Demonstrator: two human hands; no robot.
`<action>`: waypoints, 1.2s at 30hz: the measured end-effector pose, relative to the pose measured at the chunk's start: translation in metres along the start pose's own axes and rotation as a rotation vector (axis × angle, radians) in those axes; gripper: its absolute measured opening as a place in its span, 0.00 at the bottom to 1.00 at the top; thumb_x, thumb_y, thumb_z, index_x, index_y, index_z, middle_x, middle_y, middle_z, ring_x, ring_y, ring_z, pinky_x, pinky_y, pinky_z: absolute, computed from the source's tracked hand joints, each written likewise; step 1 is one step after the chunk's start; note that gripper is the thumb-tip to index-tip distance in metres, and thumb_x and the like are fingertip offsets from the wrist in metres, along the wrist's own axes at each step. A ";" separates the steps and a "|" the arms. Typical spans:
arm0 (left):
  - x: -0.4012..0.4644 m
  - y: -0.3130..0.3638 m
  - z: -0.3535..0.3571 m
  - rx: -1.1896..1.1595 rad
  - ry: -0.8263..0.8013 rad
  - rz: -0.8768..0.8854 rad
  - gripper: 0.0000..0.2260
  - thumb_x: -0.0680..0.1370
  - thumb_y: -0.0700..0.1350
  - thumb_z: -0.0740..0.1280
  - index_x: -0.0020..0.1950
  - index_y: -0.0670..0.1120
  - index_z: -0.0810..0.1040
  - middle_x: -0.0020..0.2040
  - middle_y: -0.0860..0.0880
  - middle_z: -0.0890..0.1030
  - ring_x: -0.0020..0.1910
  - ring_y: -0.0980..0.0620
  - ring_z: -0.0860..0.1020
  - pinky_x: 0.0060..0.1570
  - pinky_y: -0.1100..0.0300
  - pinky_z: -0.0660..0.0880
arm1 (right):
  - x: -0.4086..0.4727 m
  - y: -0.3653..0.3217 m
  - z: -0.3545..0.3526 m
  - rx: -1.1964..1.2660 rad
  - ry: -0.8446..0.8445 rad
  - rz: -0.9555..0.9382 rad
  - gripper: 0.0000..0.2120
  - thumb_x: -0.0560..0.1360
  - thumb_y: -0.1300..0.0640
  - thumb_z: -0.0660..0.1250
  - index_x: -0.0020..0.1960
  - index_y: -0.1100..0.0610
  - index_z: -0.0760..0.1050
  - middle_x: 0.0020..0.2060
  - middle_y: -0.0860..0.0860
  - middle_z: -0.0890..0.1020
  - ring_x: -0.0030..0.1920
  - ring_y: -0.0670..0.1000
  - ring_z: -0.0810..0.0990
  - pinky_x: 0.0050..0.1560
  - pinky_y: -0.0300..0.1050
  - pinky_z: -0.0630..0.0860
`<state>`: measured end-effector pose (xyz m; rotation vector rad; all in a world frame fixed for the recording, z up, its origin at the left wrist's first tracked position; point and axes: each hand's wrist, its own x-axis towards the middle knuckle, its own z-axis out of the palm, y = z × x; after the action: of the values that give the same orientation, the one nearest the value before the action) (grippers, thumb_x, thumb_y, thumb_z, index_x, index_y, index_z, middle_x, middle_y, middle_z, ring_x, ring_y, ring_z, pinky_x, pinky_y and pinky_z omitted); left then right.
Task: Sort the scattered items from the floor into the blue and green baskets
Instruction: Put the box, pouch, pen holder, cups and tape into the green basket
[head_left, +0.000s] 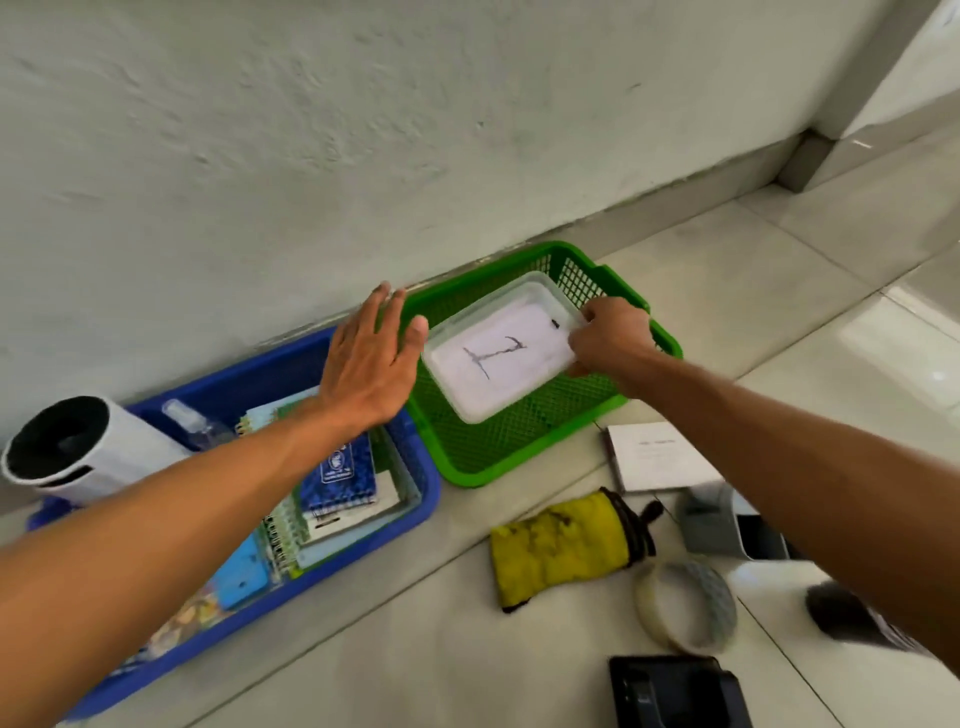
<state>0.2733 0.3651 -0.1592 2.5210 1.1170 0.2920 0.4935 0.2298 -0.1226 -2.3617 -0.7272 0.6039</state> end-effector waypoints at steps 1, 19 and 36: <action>-0.002 0.000 0.002 0.021 -0.007 0.024 0.29 0.81 0.62 0.41 0.79 0.50 0.50 0.80 0.51 0.46 0.78 0.49 0.49 0.76 0.47 0.47 | 0.005 -0.002 0.008 0.015 -0.013 0.010 0.10 0.70 0.69 0.67 0.47 0.57 0.79 0.39 0.52 0.78 0.42 0.56 0.82 0.41 0.52 0.84; -0.005 0.001 0.029 0.207 -0.105 0.042 0.35 0.75 0.51 0.63 0.79 0.47 0.52 0.80 0.47 0.46 0.78 0.47 0.48 0.76 0.47 0.46 | 0.018 -0.004 0.092 -0.195 -0.409 -0.310 0.57 0.65 0.40 0.78 0.79 0.53 0.46 0.72 0.59 0.59 0.69 0.62 0.67 0.67 0.57 0.68; -0.033 0.036 0.033 0.216 0.062 0.393 0.24 0.79 0.53 0.60 0.72 0.44 0.67 0.73 0.43 0.66 0.75 0.45 0.60 0.74 0.48 0.55 | -0.031 0.029 0.043 -0.243 -0.058 -0.736 0.21 0.74 0.45 0.69 0.63 0.52 0.71 0.52 0.49 0.74 0.48 0.46 0.71 0.49 0.46 0.73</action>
<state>0.2864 0.3104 -0.1759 2.9363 0.6954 0.3701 0.4562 0.2084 -0.1652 -2.0561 -1.6585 0.2655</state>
